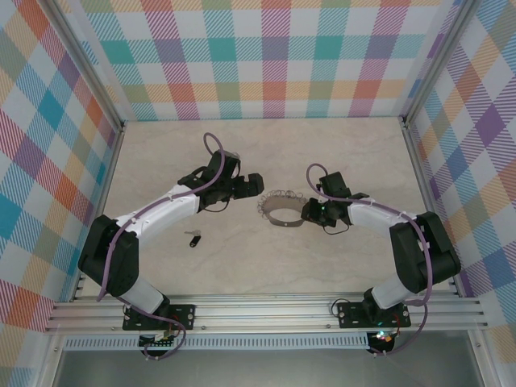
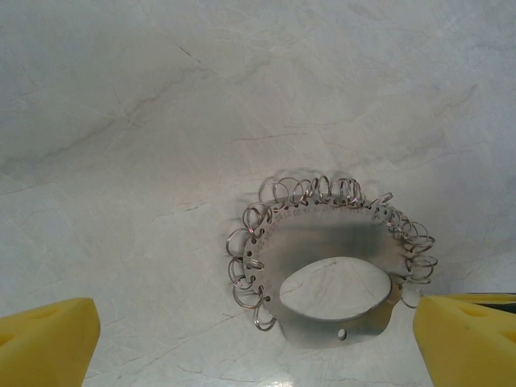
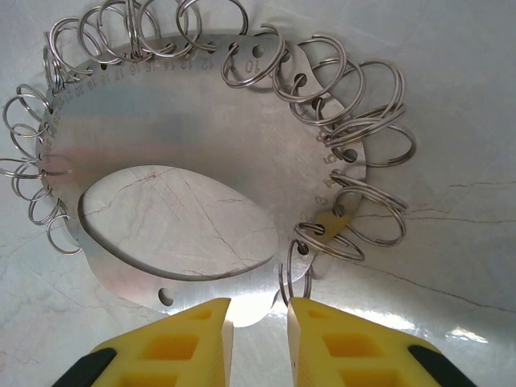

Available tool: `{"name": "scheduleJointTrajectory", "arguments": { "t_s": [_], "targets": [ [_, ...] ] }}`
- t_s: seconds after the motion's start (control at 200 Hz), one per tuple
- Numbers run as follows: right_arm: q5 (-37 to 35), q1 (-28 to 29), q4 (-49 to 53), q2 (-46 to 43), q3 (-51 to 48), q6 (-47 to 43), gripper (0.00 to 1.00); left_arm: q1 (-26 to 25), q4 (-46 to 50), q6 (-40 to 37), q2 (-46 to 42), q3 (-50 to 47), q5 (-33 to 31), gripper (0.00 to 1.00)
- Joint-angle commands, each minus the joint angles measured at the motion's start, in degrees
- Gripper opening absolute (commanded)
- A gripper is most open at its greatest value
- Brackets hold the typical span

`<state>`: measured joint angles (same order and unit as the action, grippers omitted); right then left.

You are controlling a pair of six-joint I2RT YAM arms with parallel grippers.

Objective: Put the keys on the keyring

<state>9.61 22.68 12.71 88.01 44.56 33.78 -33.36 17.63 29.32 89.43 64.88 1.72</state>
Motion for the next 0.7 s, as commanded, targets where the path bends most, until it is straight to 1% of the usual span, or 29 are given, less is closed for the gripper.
{"name": "scheduleJointTrajectory", "arguments": {
  "t_s": [0.0,0.245,0.695],
  "targets": [
    [1.0,-0.1,0.1,-1.3,-0.3,0.1,0.26,-0.7,-1.2,0.4,-0.5,0.2,0.3,0.99],
    [1.1,-0.1,0.5,-2.5,0.4,0.7,0.28,-0.7,-1.2,0.3,-0.1,0.3,0.5,0.99],
    [0.3,-0.2,-1.0,3.2,0.5,0.0,0.29,-0.7,-1.2,0.1,1.8,0.9,0.7,0.99]
  ]
}}
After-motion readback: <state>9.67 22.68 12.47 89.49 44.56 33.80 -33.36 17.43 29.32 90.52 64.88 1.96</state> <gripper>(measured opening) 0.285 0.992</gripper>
